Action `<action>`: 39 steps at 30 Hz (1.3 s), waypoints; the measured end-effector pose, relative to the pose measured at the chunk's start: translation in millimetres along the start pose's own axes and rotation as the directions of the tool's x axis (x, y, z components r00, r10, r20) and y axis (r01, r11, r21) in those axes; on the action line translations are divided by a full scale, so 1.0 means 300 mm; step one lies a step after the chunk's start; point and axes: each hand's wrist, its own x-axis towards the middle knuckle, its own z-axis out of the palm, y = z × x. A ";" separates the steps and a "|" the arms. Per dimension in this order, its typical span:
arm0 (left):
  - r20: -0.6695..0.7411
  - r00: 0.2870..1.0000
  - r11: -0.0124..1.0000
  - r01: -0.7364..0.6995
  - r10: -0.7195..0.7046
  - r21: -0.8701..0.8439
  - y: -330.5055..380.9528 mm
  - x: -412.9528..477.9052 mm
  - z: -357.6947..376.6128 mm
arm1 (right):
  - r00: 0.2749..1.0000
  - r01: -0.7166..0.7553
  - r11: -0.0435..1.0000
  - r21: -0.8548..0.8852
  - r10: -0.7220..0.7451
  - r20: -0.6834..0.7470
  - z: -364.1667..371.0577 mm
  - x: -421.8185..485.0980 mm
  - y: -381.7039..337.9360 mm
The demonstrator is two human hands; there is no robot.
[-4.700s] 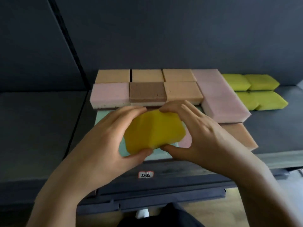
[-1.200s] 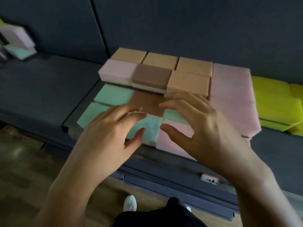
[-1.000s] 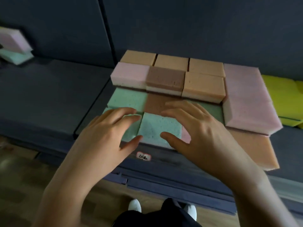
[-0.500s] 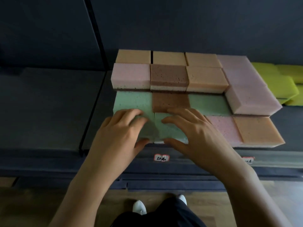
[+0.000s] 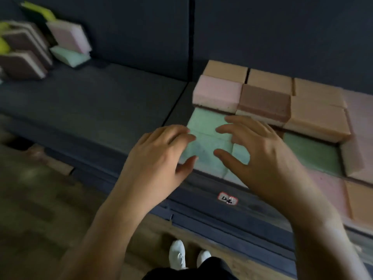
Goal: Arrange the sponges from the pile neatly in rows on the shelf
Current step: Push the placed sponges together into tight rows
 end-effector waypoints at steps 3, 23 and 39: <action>-0.054 0.989 0.987 0.143 -0.140 0.071 -0.060 -0.060 -0.063 | 0.993 0.117 0.992 0.055 -0.118 0.016 0.061 0.078 -0.075; -0.250 0.872 0.852 0.475 -0.421 0.222 -0.912 -0.252 -0.442 | 0.921 0.386 0.922 0.026 -0.387 0.050 0.523 0.699 -0.854; -0.225 0.866 0.842 0.491 -0.446 0.223 -1.404 -0.121 -0.516 | 0.910 0.412 0.911 -0.004 -0.411 0.046 0.691 1.142 -1.072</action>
